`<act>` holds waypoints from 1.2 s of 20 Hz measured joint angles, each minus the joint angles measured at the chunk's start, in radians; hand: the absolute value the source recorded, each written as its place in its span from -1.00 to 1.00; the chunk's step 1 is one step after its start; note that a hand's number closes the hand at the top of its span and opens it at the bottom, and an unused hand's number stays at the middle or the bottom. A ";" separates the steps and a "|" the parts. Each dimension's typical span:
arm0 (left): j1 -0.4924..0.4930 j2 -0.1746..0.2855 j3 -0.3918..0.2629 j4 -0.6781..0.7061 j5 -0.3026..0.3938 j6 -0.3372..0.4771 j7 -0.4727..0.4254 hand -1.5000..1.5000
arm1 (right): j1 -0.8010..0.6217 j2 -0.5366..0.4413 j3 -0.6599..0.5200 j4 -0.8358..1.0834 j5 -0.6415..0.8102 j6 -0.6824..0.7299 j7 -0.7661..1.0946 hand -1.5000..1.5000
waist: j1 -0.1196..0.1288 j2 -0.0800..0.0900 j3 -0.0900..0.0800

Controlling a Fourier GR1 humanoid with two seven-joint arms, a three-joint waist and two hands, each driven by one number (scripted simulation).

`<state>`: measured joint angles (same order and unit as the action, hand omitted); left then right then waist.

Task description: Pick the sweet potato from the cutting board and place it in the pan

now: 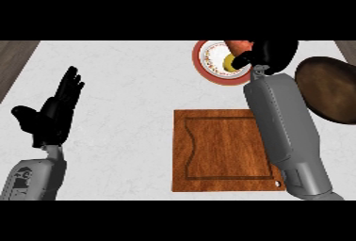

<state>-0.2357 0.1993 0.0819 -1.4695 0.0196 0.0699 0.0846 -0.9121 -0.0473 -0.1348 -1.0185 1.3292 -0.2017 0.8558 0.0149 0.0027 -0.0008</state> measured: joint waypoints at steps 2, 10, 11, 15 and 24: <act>-0.012 -0.006 0.001 0.011 -0.004 0.007 -0.008 0.00 | -0.012 -0.025 -0.040 0.008 -0.022 -0.063 -0.009 1.00 | -0.002 0.002 0.001; 0.004 -0.008 0.004 -0.007 -0.002 0.001 -0.003 0.00 | 0.023 -0.197 -0.187 0.085 -0.150 -0.200 -0.151 1.00 | -0.005 0.001 0.001; 0.004 0.001 0.014 -0.003 0.004 -0.006 -0.005 0.00 | 0.033 -0.228 -0.202 0.099 -0.161 -0.203 -0.174 1.00 | -0.006 0.001 0.001; 0.005 -0.002 0.011 -0.005 0.002 -0.009 -0.007 0.00 | 0.081 -0.340 -0.267 0.203 -0.214 -0.257 -0.300 1.00 | -0.001 0.005 0.002; -0.018 -0.029 -0.019 -0.018 -0.018 0.004 0.008 0.00 | 0.123 -0.536 -0.371 0.529 -0.252 -0.409 -0.521 1.00 | 0.023 0.017 0.005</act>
<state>-0.2536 0.1704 0.0625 -1.4872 0.0014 0.0739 0.0927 -0.7890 -0.5835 -0.5057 -0.4893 1.0776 -0.6105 0.3345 0.0378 0.0194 0.0039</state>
